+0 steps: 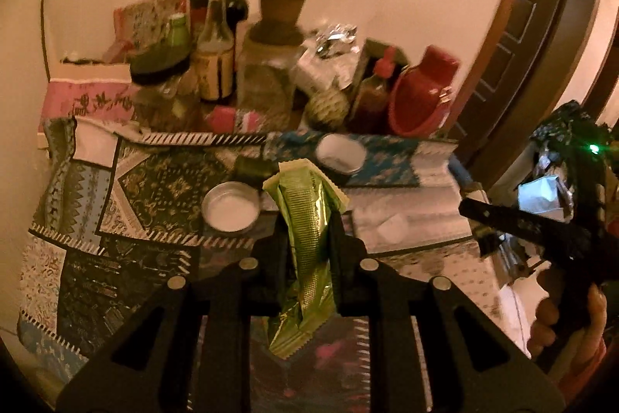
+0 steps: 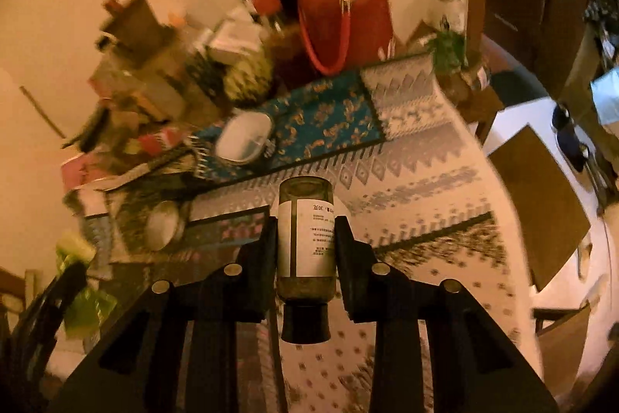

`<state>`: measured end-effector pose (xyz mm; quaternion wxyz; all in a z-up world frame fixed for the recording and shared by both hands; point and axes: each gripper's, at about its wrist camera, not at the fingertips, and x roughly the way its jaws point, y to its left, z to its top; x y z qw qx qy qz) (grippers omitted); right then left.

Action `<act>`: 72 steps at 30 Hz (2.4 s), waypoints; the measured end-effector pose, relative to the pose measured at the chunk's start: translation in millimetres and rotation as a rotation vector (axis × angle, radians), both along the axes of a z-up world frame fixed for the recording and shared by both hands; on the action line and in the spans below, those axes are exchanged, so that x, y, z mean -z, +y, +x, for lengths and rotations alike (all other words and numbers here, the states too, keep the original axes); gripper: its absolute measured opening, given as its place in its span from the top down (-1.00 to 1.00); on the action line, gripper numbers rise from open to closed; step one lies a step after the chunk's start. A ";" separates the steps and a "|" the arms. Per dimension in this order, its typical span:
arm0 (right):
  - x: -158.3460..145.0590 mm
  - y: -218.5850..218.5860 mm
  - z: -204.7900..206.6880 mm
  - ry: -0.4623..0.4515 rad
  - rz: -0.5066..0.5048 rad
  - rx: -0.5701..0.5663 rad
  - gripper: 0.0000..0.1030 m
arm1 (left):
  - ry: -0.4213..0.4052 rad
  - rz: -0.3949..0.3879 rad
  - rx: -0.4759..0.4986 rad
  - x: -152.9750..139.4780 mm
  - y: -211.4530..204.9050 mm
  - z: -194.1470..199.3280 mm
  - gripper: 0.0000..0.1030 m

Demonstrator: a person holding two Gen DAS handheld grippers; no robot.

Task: Collect trash
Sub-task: 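Carry the green wrapper and brown bottle in both grippers down toward the white bin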

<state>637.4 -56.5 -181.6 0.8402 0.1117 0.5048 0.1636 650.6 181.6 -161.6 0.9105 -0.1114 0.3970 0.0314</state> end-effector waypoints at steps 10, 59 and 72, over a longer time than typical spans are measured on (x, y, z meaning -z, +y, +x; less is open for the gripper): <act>-79.0 -65.4 -58.9 -0.222 0.041 -0.055 0.50 | -0.130 -0.024 0.002 -64.6 -78.3 -52.8 0.66; -140.0 -63.7 -405.8 -0.336 0.070 -0.057 0.50 | -0.268 0.005 0.161 -120.3 -78.5 -431.7 0.66; -84.9 -70.3 -415.1 -0.161 0.018 -0.063 0.50 | -0.088 -0.064 0.168 -61.4 -93.9 -432.8 0.66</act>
